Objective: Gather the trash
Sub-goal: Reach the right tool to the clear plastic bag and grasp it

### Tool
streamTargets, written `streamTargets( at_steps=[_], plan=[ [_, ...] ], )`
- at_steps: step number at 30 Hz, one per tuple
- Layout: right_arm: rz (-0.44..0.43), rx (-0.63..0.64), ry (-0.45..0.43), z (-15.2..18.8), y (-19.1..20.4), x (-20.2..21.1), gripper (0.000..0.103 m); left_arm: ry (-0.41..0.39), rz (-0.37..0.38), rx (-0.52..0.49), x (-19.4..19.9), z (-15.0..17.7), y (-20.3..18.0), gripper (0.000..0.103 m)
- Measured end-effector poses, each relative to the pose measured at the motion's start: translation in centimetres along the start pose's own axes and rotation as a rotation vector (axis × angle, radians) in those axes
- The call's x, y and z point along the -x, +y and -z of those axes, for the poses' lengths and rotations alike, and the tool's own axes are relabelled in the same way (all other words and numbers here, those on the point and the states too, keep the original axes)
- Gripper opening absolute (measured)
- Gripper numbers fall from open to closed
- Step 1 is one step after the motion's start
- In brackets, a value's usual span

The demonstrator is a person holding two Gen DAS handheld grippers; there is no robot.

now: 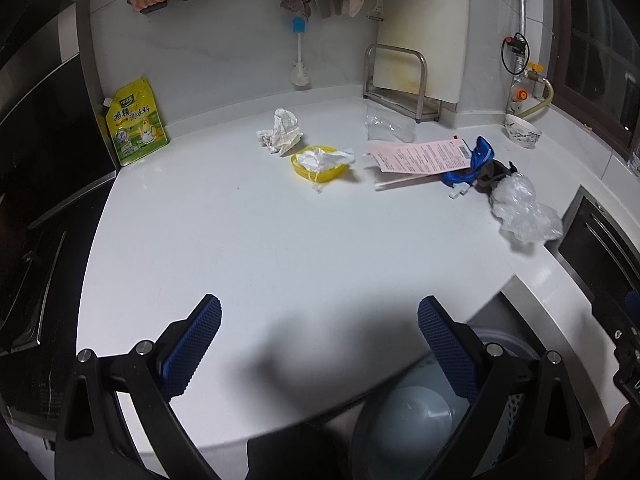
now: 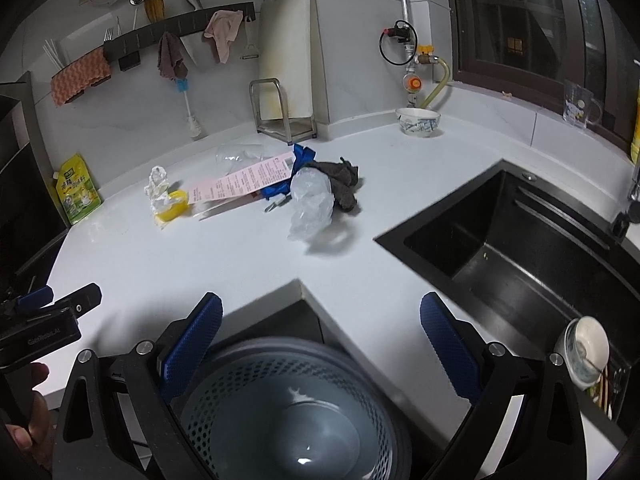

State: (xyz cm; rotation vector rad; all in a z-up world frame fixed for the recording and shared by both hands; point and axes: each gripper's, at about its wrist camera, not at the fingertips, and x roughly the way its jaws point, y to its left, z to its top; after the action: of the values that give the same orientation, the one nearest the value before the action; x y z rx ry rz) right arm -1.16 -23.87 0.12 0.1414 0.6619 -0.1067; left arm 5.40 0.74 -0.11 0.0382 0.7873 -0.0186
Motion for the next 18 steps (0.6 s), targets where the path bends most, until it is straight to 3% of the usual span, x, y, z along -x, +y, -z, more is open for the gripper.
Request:
streamTargets(
  at_steps=[8,18],
  plan=[
    [0.012,0.026,0.002,-3.0,0.1,-4.7,0.095,-0.013,-0.013,0.027,-3.9,-3.3,1.8,0.097],
    [0.088,0.094,-0.005,-5.7,1.1,-10.3,0.095,-0.046,-0.003,0.03,-7.4,-6.3,2.1,0.097]
  ],
)
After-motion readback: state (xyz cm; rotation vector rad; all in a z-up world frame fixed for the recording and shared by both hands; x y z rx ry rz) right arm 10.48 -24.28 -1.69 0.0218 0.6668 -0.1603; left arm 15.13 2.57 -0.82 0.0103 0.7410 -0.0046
